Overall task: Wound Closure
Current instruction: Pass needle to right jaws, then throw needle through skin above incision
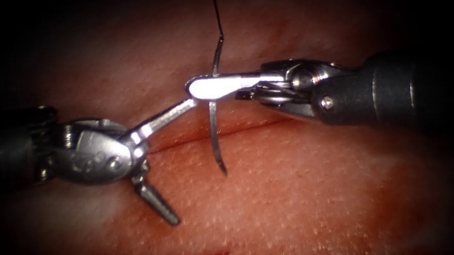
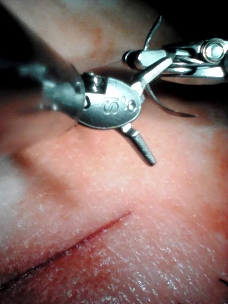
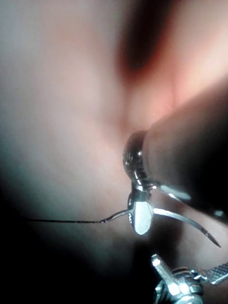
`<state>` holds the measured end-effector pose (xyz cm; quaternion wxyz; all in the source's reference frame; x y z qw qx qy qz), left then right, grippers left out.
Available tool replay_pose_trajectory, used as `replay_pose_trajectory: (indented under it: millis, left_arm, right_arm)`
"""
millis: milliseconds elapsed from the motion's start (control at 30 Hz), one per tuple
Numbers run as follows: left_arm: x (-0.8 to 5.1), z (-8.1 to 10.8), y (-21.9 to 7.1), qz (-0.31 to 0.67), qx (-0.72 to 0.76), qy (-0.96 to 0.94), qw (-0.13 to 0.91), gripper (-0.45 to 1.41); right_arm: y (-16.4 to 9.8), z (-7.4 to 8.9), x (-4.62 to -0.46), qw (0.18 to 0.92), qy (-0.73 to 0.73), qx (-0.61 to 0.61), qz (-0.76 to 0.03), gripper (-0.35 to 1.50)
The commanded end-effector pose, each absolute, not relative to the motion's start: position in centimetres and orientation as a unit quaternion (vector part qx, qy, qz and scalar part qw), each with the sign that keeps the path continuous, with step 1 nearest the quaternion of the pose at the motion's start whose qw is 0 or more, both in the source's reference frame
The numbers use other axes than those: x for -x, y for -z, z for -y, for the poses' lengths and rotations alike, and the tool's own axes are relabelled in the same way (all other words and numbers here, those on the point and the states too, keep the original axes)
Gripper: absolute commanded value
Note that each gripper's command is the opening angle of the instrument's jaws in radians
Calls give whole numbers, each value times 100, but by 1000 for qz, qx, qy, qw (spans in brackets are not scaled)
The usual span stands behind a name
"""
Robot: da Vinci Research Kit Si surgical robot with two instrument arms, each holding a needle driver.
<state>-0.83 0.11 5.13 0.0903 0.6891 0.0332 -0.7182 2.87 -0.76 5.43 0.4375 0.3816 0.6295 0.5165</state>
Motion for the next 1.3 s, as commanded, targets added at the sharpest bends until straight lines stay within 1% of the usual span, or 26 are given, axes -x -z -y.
replay_pose_trajectory:
  millis: [33, 67, 100, 200, 300, 333, 400, 433, 533, 600, 1000, 1200, 1300]
  left_arm:
    - [78, -9, -516, -33, -680, 729, 68, 130]
    - [74, -8, -516, -30, -676, 734, 61, 130]
    - [71, -6, -516, -28, -672, 738, 51, 125]
    - [60, -3, -520, -11, -653, 757, 20, 98]
    - [53, -1, -532, 0, -628, 778, -7, 52]
    - [51, 0, -538, 6, -616, 787, -16, 32]
    - [48, 1, -549, 12, -598, 801, -36, 2]
    - [47, 2, -558, 16, -584, 810, -54, -8]
    - [46, 5, -579, 22, -561, 823, -85, -28]
    - [46, 9, -594, 23, -555, 826, -100, -32]
    - [48, 42, -625, 23, -519, 843, -138, -32]
    - [54, 49, -625, 21, -505, 850, -147, -32]
    - [56, 50, -632, 19, -493, 857, -148, -28]
  right_arm:
    - [-557, 69, -292, 456, -500, -357, -643, -35]
    - [-560, 68, -291, 460, -497, -349, -647, -35]
    - [-564, 67, -290, 465, -493, -342, -651, -35]
    - [-575, 68, -290, 495, -473, -315, -658, -35]
    - [-587, 70, -293, 537, -440, -277, -665, -35]
    - [-589, 71, -295, 547, -431, -266, -666, -35]
    - [-595, 72, -299, 563, -405, -240, -679, -35]
    - [-597, 72, -300, 572, -393, -229, -682, -35]
    - [-599, 71, -304, 605, -356, -191, -686, -35]
    - [-599, 69, -308, 616, -336, -169, -692, -35]
    - [-603, 46, -339, 682, -206, -35, -701, -35]
    - [-606, 42, -349, 695, -166, -14, -699, -35]
    - [-609, 39, -350, 698, -138, 4, -702, -35]
